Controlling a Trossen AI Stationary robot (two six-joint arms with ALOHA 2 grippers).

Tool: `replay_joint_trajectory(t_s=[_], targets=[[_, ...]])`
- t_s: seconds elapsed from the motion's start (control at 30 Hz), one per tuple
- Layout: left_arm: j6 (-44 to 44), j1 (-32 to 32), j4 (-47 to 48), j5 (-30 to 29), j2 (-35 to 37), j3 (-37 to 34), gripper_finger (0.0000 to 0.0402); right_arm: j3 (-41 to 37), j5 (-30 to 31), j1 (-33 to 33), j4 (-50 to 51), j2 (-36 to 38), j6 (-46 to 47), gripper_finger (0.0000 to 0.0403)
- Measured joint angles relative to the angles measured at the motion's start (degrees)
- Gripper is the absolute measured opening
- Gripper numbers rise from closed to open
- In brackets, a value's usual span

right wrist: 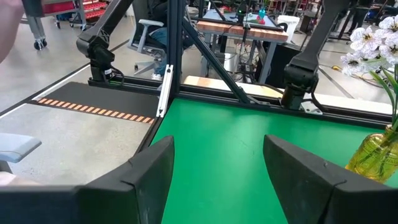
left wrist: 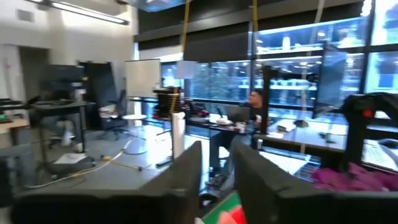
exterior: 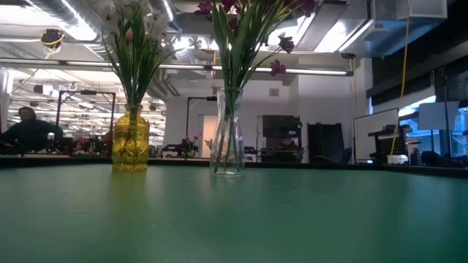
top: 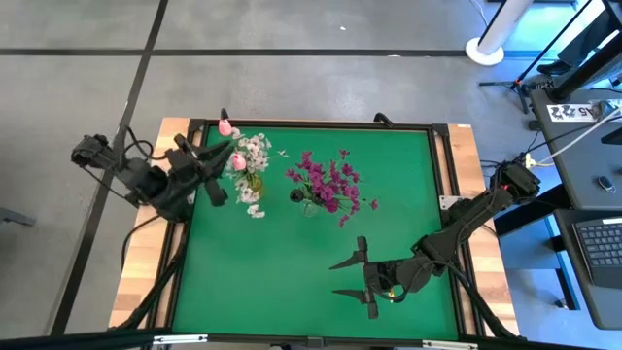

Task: Sort flowers into vase by color
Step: Put the pink tulip into the yellow vase, then return to Home Position

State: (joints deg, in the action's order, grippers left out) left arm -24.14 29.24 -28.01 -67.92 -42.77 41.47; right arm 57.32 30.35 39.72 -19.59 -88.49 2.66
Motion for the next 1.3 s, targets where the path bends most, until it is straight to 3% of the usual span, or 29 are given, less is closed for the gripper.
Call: replay_joint_trajectory(t_s=[0.1,0.17,0.3,0.57,0.87,1.1,1.3], targets=[[2.3,-2.8,0.2,1.9,-1.2,0.0,0.0027,0.0,0.0,0.0,0.0,0.0,0.0,0.0246],[3.0,-3.5,0.3,3.9,-2.4,0.0,0.0008,0.0,0.0,0.0,0.0,0.0,0.0,0.0246],[2.7,-3.8,0.5,4.0,-5.2,0.0,0.0003,0.0,0.0,0.0,0.0,0.0,0.0,0.0246],[6.8,-3.8,10.7,-5.6,-6.5,0.0,0.0001,0.0,0.0,0.0,0.0,0.0,0.0,0.0246],[16.4,-3.8,21.4,-5.9,-6.5,0.0,0.0,0.0,0.0,0.0,0.0,0.0,0.0,0.0246],[2.9,-1.5,9.6,-2.1,-6.0,3.4,0.0005,0.0,0.0,0.0,-2.5,0.0,-2.2,0.0246],[-5.3,4.7,9.8,-1.4,-6.6,12.5,0.0055,0.0,-1.4,0.0,-4.1,0.3,-4.8,0.0246]])
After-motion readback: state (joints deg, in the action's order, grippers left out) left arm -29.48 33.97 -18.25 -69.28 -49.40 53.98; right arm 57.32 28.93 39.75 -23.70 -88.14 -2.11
